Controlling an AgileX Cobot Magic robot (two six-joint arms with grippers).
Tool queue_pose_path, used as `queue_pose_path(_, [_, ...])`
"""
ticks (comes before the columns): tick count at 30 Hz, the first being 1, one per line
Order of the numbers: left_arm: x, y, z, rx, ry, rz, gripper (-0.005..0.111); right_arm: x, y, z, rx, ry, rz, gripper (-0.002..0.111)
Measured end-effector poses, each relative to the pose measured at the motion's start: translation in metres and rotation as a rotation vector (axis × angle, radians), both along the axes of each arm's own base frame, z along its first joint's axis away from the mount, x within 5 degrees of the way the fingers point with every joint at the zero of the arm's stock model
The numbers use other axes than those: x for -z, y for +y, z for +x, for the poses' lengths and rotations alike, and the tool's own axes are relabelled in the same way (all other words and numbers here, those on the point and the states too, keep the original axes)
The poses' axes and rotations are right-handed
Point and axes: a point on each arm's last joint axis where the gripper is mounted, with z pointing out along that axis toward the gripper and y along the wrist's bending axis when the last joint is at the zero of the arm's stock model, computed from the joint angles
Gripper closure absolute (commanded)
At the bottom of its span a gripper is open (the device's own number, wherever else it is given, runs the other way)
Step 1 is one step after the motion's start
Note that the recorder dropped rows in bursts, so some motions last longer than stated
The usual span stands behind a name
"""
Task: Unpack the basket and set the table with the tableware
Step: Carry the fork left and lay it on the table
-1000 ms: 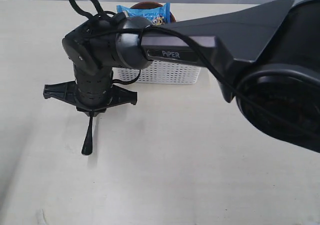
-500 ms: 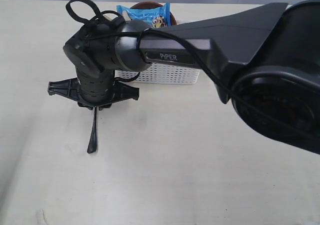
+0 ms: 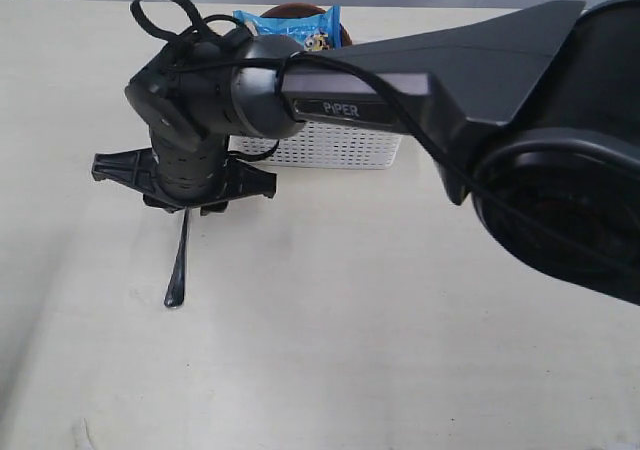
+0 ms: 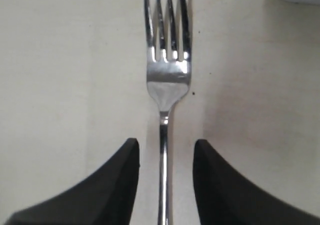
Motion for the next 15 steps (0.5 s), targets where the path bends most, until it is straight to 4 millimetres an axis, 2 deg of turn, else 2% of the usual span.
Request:
queue_pose_path(3, [0.000,0.000,0.000,0.000,0.000,0.000,0.107,-0.025,-0.001,-0.002,-0.071,-0.041,0.024,0.073])
queue_pose_path(9, [0.000,0.000,0.000,0.000,0.000,0.000,0.107,-0.104,-0.015,-0.008,-0.365,-0.246,0.038,0.073])
queue_pose_path(12, [0.000,0.000,0.000,0.000,0.000,0.000,0.107,-0.141,-0.036,0.001,-0.438,-0.361,0.014,0.073])
queue_pose_path(15, [0.000,0.000,0.000,0.000,0.000,0.000,0.107,-0.165,-0.068,0.025,-0.450,-0.447,-0.034,0.073])
